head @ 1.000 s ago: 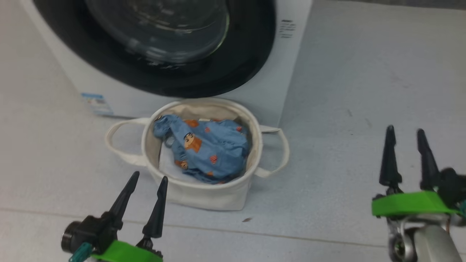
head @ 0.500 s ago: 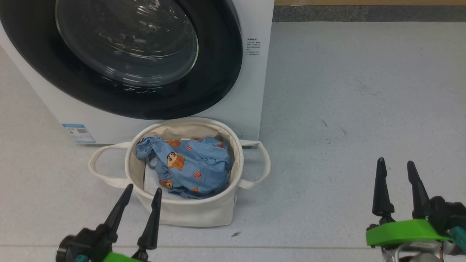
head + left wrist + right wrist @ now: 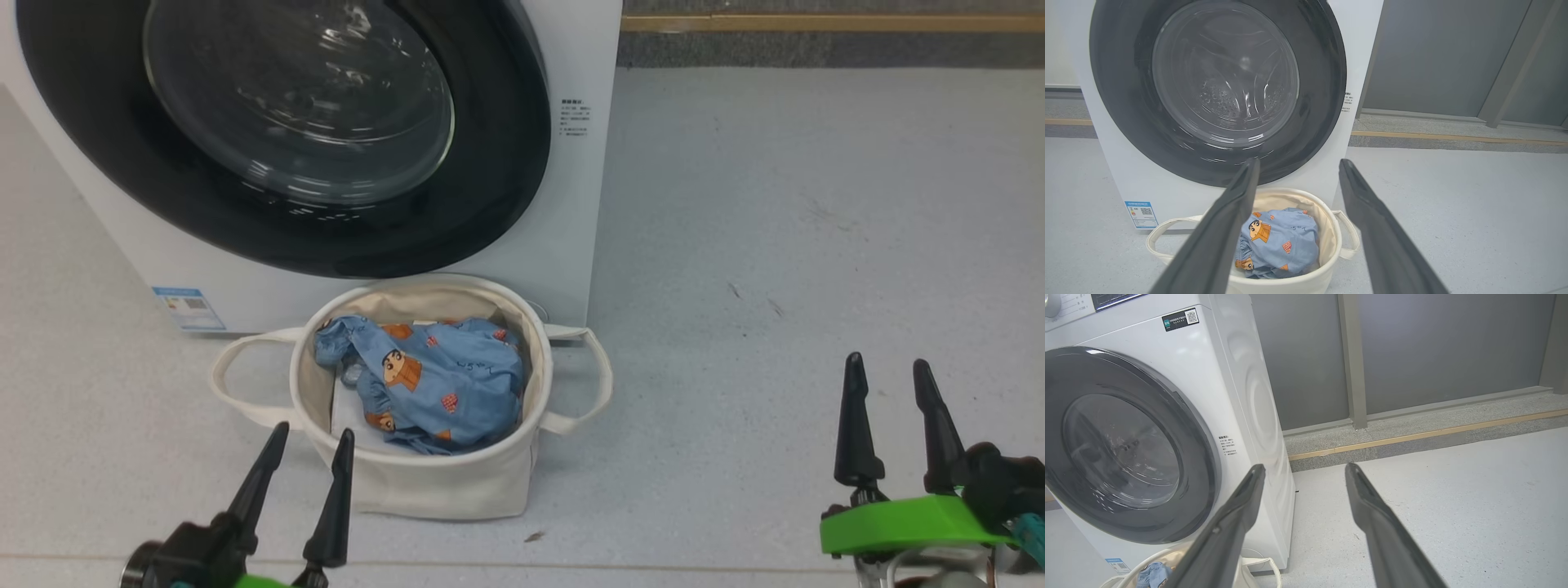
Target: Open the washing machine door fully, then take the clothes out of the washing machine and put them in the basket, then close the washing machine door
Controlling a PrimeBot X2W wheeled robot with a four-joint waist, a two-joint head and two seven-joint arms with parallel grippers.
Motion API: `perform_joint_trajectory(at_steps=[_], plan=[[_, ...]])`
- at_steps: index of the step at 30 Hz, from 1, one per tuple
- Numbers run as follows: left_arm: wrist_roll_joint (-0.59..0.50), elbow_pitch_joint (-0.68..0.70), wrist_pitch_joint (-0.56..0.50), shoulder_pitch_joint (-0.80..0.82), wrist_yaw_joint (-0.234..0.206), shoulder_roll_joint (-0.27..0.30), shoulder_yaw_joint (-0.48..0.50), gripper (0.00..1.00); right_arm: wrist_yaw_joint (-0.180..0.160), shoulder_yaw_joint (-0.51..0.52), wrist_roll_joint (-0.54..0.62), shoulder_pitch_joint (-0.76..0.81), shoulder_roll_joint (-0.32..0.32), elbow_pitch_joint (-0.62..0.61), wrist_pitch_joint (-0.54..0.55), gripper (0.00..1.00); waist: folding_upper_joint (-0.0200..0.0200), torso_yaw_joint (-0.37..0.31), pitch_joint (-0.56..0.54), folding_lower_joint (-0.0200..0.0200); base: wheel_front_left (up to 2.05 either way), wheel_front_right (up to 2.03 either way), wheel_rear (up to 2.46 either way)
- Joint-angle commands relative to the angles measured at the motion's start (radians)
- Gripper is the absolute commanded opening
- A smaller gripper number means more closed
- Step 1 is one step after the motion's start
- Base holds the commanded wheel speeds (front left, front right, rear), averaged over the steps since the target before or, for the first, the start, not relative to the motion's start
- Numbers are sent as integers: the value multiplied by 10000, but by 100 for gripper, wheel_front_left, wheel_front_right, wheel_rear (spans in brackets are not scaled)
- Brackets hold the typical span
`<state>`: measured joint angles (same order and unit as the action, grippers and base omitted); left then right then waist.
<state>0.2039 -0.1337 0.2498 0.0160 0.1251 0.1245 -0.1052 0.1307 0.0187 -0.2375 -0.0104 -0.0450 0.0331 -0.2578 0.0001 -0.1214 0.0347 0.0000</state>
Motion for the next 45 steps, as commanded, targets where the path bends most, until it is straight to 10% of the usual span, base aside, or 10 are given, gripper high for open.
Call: perform_joint_trajectory(at_steps=[1,45], plan=[[-132,280,120,96,55,30,385,100,0,-242,73,-51,-53,-346,-40,100,-1,47,-90,0,0,0,0],[-280,205,120,-95,56,-47,277,100,0,-243,248,-60,-53,-216,-40,100,-1,410,-298,0,0,0,0]])
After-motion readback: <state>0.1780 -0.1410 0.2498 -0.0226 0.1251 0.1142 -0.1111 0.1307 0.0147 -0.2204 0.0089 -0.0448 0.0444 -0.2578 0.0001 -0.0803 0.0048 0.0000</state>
